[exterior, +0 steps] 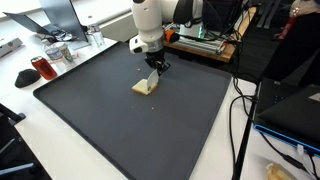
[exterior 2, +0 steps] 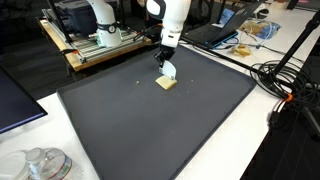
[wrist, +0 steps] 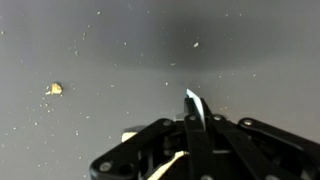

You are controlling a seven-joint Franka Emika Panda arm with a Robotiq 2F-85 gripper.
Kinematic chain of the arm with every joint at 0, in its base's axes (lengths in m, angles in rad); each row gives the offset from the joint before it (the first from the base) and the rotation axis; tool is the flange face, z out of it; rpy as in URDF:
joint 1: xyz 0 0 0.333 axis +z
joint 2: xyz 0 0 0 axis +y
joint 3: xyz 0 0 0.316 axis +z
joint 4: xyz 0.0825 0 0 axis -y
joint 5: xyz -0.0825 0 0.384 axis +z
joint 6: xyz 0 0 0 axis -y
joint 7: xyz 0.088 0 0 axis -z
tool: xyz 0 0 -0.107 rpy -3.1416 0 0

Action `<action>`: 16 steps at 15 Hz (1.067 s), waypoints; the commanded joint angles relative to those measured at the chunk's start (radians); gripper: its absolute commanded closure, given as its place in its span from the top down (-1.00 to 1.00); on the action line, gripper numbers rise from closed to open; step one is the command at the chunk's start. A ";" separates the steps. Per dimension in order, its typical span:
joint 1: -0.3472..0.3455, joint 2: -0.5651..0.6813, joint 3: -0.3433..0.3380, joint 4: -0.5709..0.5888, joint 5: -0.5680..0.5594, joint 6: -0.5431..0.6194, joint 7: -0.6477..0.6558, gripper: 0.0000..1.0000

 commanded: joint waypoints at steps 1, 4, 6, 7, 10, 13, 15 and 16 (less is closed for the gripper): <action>-0.056 -0.047 0.055 -0.092 0.092 -0.027 -0.122 -0.98; -0.081 -0.066 0.083 -0.108 0.152 -0.069 -0.211 -0.98; -0.090 -0.079 0.094 -0.114 0.179 -0.090 -0.252 -0.98; -0.093 -0.088 0.098 -0.119 0.189 -0.094 -0.271 -0.98; -0.088 -0.120 0.107 -0.137 0.193 -0.078 -0.305 -0.98; -0.079 -0.152 0.099 -0.141 0.163 -0.088 -0.276 -0.98; -0.080 -0.174 0.089 -0.128 0.149 -0.100 -0.262 -0.98; -0.080 -0.185 0.084 -0.121 0.144 -0.103 -0.251 -0.98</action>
